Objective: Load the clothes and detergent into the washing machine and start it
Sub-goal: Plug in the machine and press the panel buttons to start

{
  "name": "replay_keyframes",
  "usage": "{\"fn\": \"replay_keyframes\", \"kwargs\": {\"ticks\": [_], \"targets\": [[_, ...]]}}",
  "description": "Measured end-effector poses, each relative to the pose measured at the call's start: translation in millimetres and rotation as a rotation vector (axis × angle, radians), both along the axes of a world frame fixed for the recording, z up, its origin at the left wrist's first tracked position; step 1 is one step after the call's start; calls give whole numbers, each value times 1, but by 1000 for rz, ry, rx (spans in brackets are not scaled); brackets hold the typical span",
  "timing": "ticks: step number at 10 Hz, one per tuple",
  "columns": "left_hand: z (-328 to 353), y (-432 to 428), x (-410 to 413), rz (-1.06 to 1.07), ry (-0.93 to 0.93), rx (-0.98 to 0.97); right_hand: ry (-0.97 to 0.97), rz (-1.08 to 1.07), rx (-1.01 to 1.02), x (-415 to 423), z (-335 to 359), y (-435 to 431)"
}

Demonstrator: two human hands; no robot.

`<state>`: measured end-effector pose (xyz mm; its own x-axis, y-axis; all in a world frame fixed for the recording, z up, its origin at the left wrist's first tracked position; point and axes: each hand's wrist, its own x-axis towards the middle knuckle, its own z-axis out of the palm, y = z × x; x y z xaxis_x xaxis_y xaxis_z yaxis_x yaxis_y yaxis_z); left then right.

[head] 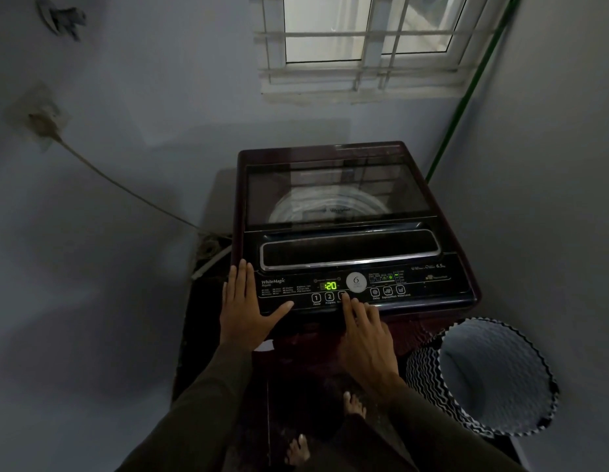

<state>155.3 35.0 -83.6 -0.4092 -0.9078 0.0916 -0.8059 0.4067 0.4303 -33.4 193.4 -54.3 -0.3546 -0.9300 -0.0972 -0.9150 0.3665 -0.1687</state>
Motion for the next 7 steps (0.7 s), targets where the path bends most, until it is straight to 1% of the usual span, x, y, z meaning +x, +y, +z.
{"fn": "replay_keyframes", "kwargs": {"ticks": [7], "targets": [[1,0,0,-4,-9,0,31,3,-14,-1,-2,1]]}}
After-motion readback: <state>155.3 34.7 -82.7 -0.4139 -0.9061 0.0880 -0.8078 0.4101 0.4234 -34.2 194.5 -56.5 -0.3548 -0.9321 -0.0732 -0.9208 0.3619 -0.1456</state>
